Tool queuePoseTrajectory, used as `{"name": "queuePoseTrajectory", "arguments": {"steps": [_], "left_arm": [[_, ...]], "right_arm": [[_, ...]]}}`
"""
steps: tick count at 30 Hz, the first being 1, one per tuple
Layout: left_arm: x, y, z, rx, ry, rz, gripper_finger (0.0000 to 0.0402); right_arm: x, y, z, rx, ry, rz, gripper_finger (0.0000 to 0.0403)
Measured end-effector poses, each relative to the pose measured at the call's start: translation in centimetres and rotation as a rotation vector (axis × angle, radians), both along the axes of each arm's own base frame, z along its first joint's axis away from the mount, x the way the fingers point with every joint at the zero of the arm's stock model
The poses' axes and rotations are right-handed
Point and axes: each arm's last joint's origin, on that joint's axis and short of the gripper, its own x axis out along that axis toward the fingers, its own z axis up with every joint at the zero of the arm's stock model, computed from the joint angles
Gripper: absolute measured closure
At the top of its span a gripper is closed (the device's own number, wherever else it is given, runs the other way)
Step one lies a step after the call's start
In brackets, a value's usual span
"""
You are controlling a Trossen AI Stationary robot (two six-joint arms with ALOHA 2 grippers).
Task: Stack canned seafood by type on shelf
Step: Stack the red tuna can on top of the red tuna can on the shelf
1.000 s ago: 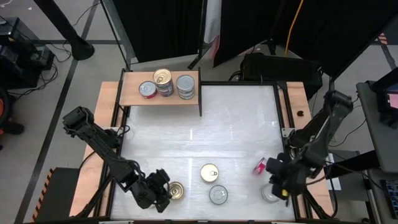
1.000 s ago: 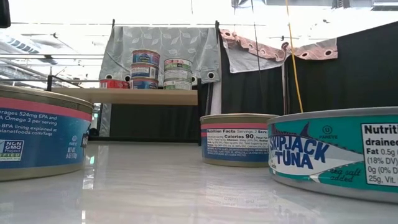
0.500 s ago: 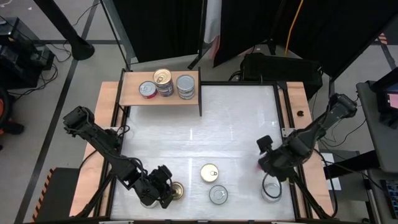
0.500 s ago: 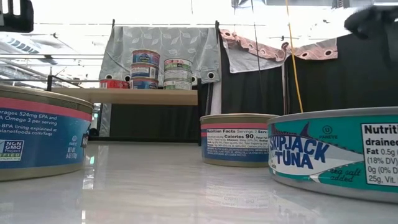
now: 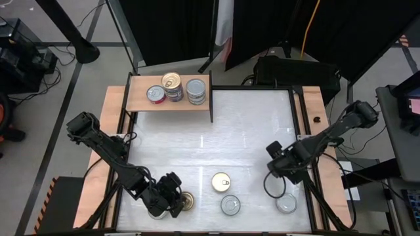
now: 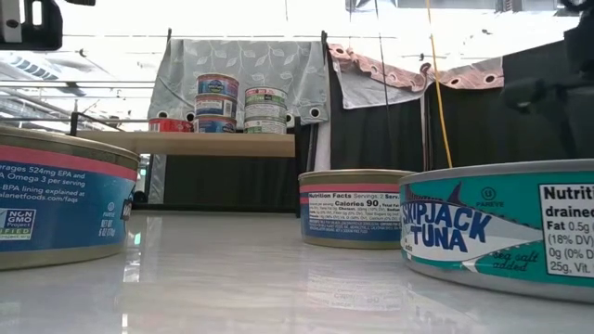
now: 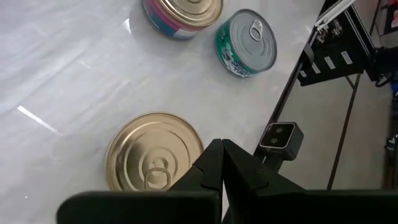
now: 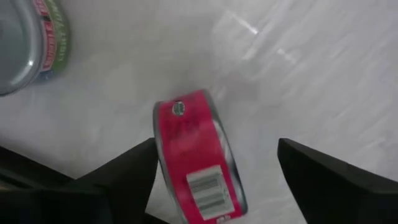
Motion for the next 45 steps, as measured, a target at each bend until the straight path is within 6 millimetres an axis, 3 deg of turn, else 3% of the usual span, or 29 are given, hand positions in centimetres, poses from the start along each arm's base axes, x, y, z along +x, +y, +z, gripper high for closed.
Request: {"name": "queuePoseTrajectory", "arguments": {"steps": [14,20,23,29,35,41,45], "left_arm": [[-0.2,0.2,-0.2,0.024,0.026,-0.001,0.0391],[-0.2,0.2,-0.2,0.019,0.021,-0.001,0.0391],[0.3,0.1,0.4,0.008,-0.025,0.007,0.0391],[3.2,0.7,5.6,0.063,-0.266,0.044,0.0349],[5.5,3.7,13.1,0.168,-0.433,0.054,0.0222],[2.7,7.7,21.4,0.299,-0.560,0.133,0.0097],[0.6,9.3,23.9,0.389,-0.594,0.137,0.0063]], "right_arm": [[2.0,-0.2,-2.1,0.006,0.151,-0.047,0.0283],[3.2,0.4,-0.1,0.043,0.084,-0.109,0.0284],[4.3,0.9,2.0,0.086,0.017,-0.179,0.0283],[7.4,2.2,8.7,0.288,-0.258,-0.339,0.0262],[10.4,2.5,15.4,0.606,-0.607,-0.482,0.0282],[11.9,2.0,18.6,0.802,-0.820,-0.537,0.0268],[12.6,1.3,20.0,0.877,-0.960,-0.552,0.0265]]}}
